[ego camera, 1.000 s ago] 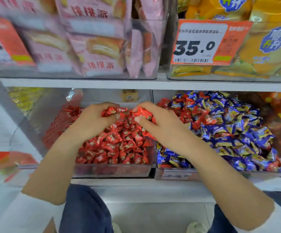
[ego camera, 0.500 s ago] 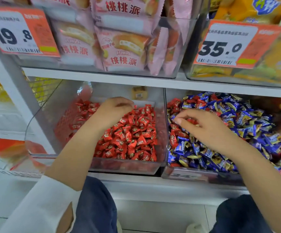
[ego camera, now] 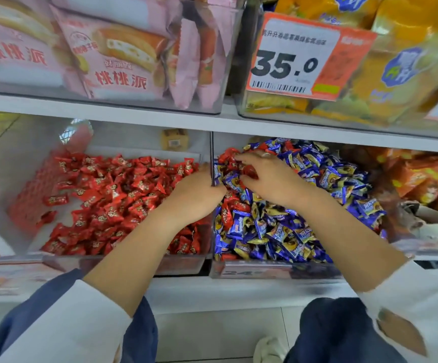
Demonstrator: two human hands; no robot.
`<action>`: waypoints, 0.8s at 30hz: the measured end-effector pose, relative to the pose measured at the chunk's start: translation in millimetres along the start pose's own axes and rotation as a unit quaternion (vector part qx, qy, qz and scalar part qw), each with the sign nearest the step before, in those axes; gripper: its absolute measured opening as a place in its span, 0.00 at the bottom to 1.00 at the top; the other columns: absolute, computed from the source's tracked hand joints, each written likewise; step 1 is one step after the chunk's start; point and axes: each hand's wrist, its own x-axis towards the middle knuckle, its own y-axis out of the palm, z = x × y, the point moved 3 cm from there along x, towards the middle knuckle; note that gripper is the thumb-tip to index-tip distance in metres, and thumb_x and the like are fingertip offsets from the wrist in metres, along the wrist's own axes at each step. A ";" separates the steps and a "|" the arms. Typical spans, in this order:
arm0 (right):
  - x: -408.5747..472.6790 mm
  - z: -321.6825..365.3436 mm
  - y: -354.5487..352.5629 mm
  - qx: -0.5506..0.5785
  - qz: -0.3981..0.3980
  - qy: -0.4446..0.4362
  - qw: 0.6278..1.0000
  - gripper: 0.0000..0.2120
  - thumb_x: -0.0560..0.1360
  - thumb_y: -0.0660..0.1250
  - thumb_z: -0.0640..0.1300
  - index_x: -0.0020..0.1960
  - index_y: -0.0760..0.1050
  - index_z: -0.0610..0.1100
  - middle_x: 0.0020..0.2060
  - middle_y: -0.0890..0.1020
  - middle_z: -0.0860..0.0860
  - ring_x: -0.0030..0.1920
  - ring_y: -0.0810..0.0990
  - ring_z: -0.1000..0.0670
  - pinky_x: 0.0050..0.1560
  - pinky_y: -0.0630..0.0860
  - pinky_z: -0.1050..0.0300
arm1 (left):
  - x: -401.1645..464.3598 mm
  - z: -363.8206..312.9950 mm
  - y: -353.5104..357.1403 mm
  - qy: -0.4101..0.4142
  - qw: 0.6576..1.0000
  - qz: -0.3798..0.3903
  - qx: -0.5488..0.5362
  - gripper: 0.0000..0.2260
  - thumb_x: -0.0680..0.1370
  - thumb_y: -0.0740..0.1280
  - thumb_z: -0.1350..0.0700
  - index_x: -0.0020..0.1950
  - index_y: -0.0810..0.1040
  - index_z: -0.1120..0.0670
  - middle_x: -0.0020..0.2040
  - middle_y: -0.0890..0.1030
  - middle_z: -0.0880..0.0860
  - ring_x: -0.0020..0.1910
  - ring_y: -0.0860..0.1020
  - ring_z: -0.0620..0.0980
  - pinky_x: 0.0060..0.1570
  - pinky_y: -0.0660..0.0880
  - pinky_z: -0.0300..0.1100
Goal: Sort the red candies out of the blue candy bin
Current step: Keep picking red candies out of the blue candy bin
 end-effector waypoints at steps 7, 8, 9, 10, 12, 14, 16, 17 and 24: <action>84.5 -6.6 36.3 -0.159 0.088 0.035 0.983 0.22 0.77 0.58 0.43 0.71 0.63 0.45 0.66 0.70 0.41 0.65 0.70 0.41 0.61 0.71 0.49 | 5.4 5.6 2.5 -0.002 1.000 0.011 0.015 0.04 0.79 0.58 0.57 0.48 0.70 0.57 0.40 0.75 0.62 0.36 0.72 0.54 0.37 0.67 0.47; 89.7 -8.2 41.1 -0.194 0.110 0.042 0.974 0.22 0.78 0.58 0.44 0.71 0.62 0.45 0.66 0.71 0.41 0.64 0.71 0.40 0.58 0.72 0.50 | 6.2 6.3 2.8 -0.003 1.000 0.015 0.018 0.06 0.79 0.58 0.57 0.51 0.71 0.58 0.42 0.77 0.63 0.38 0.75 0.56 0.38 0.69 0.48; 94.1 -9.2 45.3 -0.219 0.128 0.047 0.966 0.21 0.78 0.57 0.46 0.71 0.62 0.44 0.65 0.72 0.40 0.63 0.72 0.40 0.56 0.71 0.51 | 7.1 7.1 3.0 -0.002 0.999 0.020 0.025 0.10 0.79 0.57 0.56 0.56 0.71 0.60 0.45 0.78 0.63 0.41 0.76 0.58 0.41 0.71 0.50; 97.2 -9.3 48.0 -0.237 0.141 0.051 0.960 0.21 0.79 0.56 0.48 0.70 0.62 0.44 0.65 0.72 0.40 0.63 0.72 0.40 0.55 0.70 0.51 | 8.7 8.5 3.1 -0.002 0.999 0.021 0.032 0.14 0.79 0.57 0.56 0.62 0.70 0.61 0.48 0.78 0.62 0.44 0.76 0.58 0.42 0.71 0.50; 101.9 -9.9 53.2 -0.248 0.175 0.059 0.951 0.23 0.78 0.56 0.53 0.70 0.63 0.44 0.65 0.73 0.42 0.62 0.73 0.40 0.54 0.70 0.52 | 12.9 12.2 3.0 -0.002 0.999 0.013 0.037 0.21 0.78 0.58 0.55 0.70 0.63 0.59 0.55 0.77 0.58 0.49 0.76 0.55 0.46 0.72 0.47; 103.2 -8.9 55.2 -0.237 0.204 0.053 0.948 0.22 0.77 0.57 0.56 0.67 0.66 0.46 0.61 0.75 0.44 0.54 0.75 0.42 0.47 0.71 0.55 | 15.8 15.0 2.9 0.004 0.999 0.011 0.033 0.24 0.78 0.58 0.55 0.72 0.59 0.58 0.57 0.75 0.55 0.51 0.75 0.53 0.50 0.73 0.47; 101.6 -9.4 54.4 -0.188 0.215 0.038 0.958 0.15 0.76 0.58 0.52 0.60 0.70 0.46 0.54 0.78 0.46 0.46 0.75 0.45 0.40 0.70 0.56 | 17.7 17.0 3.4 0.000 0.999 0.016 0.037 0.25 0.77 0.58 0.54 0.74 0.58 0.57 0.62 0.73 0.56 0.55 0.74 0.54 0.53 0.73 0.48; 99.1 -10.1 53.0 -0.152 0.215 0.028 0.964 0.12 0.76 0.59 0.50 0.56 0.72 0.46 0.51 0.79 0.46 0.44 0.75 0.46 0.39 0.71 0.56 | 18.4 17.9 4.0 -0.003 0.999 0.019 0.038 0.26 0.77 0.59 0.54 0.74 0.58 0.57 0.64 0.72 0.56 0.56 0.74 0.55 0.55 0.72 0.49; 42.1 -11.4 13.3 -0.075 0.171 -0.042 0.982 0.13 0.75 0.63 0.56 0.58 0.74 0.55 0.52 0.80 0.52 0.52 0.77 0.48 0.49 0.73 0.56 | 19.1 15.4 2.9 -0.012 0.999 0.017 0.045 0.22 0.78 0.59 0.53 0.70 0.63 0.59 0.54 0.77 0.55 0.47 0.76 0.51 0.48 0.75 0.48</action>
